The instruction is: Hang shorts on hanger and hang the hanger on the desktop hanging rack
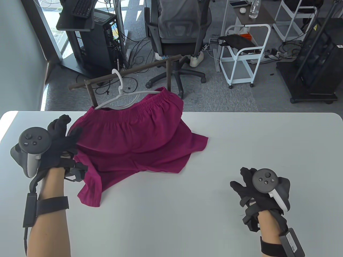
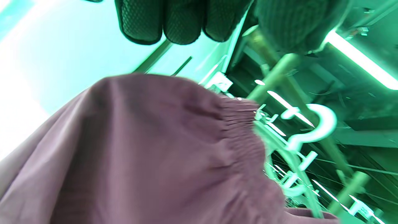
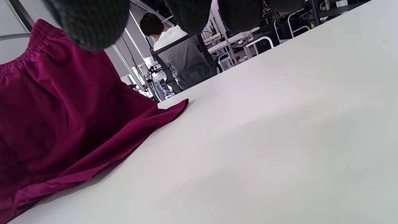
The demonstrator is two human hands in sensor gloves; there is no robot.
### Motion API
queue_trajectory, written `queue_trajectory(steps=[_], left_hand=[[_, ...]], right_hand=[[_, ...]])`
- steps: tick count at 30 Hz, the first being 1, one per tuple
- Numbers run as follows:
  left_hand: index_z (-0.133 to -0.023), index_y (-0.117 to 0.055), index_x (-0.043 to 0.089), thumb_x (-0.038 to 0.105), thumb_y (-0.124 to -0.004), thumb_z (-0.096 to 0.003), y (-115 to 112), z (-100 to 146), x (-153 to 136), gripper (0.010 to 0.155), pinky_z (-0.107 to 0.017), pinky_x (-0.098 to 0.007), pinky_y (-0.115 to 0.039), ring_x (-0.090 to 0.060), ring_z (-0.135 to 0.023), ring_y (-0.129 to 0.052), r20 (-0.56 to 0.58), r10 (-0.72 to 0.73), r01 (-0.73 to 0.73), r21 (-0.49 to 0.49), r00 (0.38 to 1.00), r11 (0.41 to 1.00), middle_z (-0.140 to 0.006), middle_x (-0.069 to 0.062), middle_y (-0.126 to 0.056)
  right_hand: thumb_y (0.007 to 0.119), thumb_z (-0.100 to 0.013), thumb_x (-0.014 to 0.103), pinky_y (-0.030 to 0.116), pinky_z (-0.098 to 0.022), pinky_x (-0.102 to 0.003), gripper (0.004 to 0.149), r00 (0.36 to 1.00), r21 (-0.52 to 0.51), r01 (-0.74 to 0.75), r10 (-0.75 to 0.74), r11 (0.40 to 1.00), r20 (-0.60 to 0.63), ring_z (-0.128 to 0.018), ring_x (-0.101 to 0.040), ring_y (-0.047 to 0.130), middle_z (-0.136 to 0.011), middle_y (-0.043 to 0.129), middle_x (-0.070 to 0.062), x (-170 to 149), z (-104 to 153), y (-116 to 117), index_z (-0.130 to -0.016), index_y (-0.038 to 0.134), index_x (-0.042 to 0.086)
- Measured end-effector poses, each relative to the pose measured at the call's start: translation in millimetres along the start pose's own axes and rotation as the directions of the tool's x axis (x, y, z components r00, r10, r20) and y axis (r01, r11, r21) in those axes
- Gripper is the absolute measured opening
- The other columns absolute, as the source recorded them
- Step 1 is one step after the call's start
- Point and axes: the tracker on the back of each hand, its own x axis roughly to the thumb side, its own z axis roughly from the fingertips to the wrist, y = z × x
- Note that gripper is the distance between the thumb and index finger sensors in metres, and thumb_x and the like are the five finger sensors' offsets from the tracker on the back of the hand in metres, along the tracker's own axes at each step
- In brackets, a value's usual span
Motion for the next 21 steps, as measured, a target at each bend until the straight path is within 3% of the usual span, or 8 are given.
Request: queue_trajectory(steps=[5,11,21], left_hand=[[-0.106,-0.059,0.022,0.056,-0.078,-0.0394,1.9,29.8,45.8,0.078,-0.073,-0.067,-0.044,-0.041,-0.101,-0.066,0.162,-0.058,0.061,-0.010,0.985,0.998,-0.110,-0.011,-0.058],[-0.106,-0.059,0.023,0.058,-0.078,-0.0391,-27.3,78.1,100.8,0.078,-0.073,-0.067,-0.045,-0.040,-0.102,-0.068,0.384,-0.171,0.178,0.018,0.907,0.984,-0.110,-0.010,-0.059],[-0.106,-0.059,0.025,0.058,-0.078,-0.0388,-99.3,137.5,116.5,0.077,-0.074,-0.067,-0.043,-0.039,-0.103,-0.066,0.536,-0.274,0.300,0.040,0.799,0.953,-0.111,-0.008,-0.058]], right_hand=[[0.076,-0.044,0.058,0.050,-0.063,-0.077,0.081,0.996,-0.086,-0.015,0.023,0.996,0.089,-0.095,-0.057,0.047,-0.110,0.051,-0.025,21.3,11.1,-9.5,-0.108,0.055,0.012],[0.076,-0.044,0.057,0.051,-0.063,-0.076,0.080,0.984,-0.172,-0.027,0.056,0.985,0.171,-0.095,-0.056,0.049,-0.110,0.053,-0.025,41.8,25.6,-17.7,-0.107,0.056,0.012],[0.076,-0.044,0.057,0.052,-0.064,-0.076,0.079,0.930,-0.296,-0.104,0.198,0.950,0.310,-0.095,-0.055,0.052,-0.110,0.055,-0.023,80.1,54.6,-20.0,-0.107,0.057,0.014]])
